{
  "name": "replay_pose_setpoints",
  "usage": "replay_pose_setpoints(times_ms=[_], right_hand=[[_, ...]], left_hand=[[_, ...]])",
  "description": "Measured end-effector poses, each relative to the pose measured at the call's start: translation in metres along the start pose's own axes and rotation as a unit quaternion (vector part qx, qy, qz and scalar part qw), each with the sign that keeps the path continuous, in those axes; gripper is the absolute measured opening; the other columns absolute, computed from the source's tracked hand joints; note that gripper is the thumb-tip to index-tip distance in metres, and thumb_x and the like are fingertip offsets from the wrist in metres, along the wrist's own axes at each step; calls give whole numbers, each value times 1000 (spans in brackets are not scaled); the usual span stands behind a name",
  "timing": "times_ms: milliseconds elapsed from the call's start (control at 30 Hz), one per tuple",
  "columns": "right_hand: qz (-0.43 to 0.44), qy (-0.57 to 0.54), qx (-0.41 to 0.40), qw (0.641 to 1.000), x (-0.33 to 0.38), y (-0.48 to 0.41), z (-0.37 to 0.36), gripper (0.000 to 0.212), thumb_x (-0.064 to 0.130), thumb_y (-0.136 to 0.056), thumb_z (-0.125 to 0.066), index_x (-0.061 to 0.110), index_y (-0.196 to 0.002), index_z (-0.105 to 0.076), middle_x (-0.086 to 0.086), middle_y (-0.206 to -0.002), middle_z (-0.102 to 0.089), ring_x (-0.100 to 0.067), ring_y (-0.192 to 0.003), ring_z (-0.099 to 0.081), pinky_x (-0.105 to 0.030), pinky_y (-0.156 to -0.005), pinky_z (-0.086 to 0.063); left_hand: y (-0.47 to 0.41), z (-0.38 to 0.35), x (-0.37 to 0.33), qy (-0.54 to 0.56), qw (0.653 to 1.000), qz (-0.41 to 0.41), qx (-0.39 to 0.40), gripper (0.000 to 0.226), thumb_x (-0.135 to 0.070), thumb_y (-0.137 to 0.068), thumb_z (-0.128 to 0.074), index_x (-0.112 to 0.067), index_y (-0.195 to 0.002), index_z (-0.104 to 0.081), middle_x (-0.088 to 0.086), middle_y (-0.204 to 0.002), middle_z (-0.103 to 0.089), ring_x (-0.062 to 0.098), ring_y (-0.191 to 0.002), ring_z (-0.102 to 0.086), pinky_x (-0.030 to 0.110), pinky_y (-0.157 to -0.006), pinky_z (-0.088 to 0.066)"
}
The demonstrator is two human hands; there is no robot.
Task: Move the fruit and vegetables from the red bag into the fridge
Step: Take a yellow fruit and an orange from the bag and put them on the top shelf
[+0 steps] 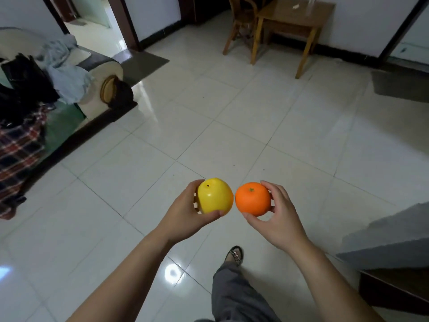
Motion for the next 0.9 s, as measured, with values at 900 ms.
replay_pose_setpoints(times_ms=[900], right_hand=[[-139, 75, -340, 927, -76, -282, 172, 81, 32, -62, -82, 19, -131, -41, 7, -124, -42, -3, -107, -46, -29, -84, -51]], left_hand=[[-454, -99, -195, -24, 929, -179, 322, 75, -40, -65, -81, -32, -127, -39, -10, -121, -48, 7, -104, -54, 28, -84, -52]])
Point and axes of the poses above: each hand's wrist, its own y-axis away from the middle knuckle, its own z-axis out of the back of the hand, x = y × z, the point moved 3 cm from there along -y, towards the middle knuckle
